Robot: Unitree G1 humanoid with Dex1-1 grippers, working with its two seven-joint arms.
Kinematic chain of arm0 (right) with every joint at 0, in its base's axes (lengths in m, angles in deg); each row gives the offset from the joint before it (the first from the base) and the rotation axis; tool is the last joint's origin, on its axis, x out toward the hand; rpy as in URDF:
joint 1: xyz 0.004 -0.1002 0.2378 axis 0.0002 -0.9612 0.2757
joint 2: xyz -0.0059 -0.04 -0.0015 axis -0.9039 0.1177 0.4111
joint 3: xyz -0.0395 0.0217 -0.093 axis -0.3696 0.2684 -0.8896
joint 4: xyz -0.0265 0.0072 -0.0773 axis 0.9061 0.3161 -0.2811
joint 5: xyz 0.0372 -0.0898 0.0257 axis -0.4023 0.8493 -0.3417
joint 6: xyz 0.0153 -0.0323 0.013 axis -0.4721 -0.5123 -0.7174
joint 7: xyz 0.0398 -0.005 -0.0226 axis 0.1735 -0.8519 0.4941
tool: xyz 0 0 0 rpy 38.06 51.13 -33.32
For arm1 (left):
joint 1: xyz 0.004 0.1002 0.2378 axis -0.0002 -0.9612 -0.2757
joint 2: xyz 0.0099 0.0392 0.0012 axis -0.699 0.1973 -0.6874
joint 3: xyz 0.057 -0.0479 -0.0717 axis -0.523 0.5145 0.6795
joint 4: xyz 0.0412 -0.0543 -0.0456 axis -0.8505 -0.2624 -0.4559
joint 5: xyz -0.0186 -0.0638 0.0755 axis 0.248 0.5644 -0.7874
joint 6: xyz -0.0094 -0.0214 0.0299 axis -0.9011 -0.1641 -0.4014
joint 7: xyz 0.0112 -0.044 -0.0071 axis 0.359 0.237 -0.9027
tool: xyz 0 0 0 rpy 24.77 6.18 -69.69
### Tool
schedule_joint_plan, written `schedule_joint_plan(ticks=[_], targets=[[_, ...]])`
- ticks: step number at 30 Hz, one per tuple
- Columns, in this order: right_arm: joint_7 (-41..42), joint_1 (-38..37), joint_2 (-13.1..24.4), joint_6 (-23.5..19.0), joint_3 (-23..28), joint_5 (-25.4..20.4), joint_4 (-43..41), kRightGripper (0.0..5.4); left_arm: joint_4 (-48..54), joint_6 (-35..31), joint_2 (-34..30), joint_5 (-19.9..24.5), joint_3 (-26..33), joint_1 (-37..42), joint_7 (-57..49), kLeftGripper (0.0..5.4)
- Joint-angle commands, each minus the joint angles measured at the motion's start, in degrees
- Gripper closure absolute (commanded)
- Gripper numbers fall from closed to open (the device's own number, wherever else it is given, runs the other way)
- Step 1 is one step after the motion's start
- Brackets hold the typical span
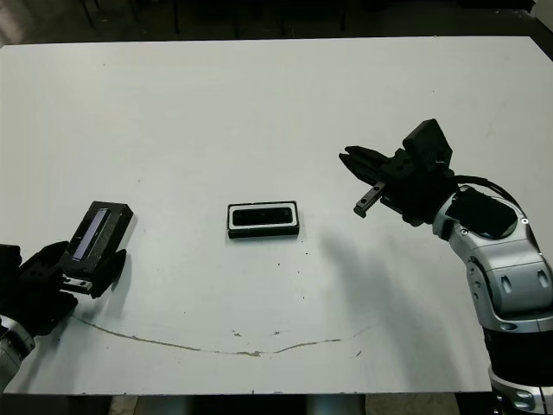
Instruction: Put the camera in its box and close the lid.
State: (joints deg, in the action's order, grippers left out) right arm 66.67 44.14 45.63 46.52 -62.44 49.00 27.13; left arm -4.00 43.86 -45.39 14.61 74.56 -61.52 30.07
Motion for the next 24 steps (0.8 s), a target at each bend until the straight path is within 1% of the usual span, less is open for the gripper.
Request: schedule_joint_plan(ticks=[1, 3, 5, 8, 12, 15, 18, 24], targets=[[-0.39, -1.41, 0.91, -1.98, -0.53, 0.55, -0.85, 5.40, -4.20, 3.26, -0.42, -2.96, -2.60, -2.10, 1.22, 0.48], [-0.24, -1.56, 0.89, -1.88, -0.59, 0.65, -0.95, 5.40, -5.05, 6.35, -0.06, -3.69, -3.15, -2.31, 1.60, 0.81], [0.03, -1.73, 0.80, -1.22, -0.59, 0.76, -0.76, 5.40, -5.37, 7.44, 0.25, -3.70, -3.50, -2.41, 1.29, 1.18], [0.21, -1.80, 0.82, -1.08, -0.57, 0.73, -0.73, 5.40, -3.65, 5.62, 0.21, -5.28, -4.42, -2.76, -1.73, 1.72], [0.19, -1.90, 1.09, -1.48, -0.46, 0.73, -1.03, 5.40, -2.28, 5.95, -1.01, -7.76, -5.77, -3.44, -3.03, 2.48], [-0.16, -1.87, 1.17, -2.26, -0.49, 0.75, -1.44, 5.40, -2.49, 6.55, -2.25, -8.14, -6.27, -3.58, -1.79, 2.57], [0.12, -1.83, 0.85, -1.82, -0.45, 0.54, -0.88, 5.40, -0.51, 2.93, -3.58, -8.40, -6.77, -3.48, -2.47, 2.57], [-0.17, -1.74, 0.79, -2.14, -0.83, 0.88, -1.28, 5.40, 1.88, 1.14, -5.59, -10.13, -7.85, -2.28, -2.90, 2.57]])
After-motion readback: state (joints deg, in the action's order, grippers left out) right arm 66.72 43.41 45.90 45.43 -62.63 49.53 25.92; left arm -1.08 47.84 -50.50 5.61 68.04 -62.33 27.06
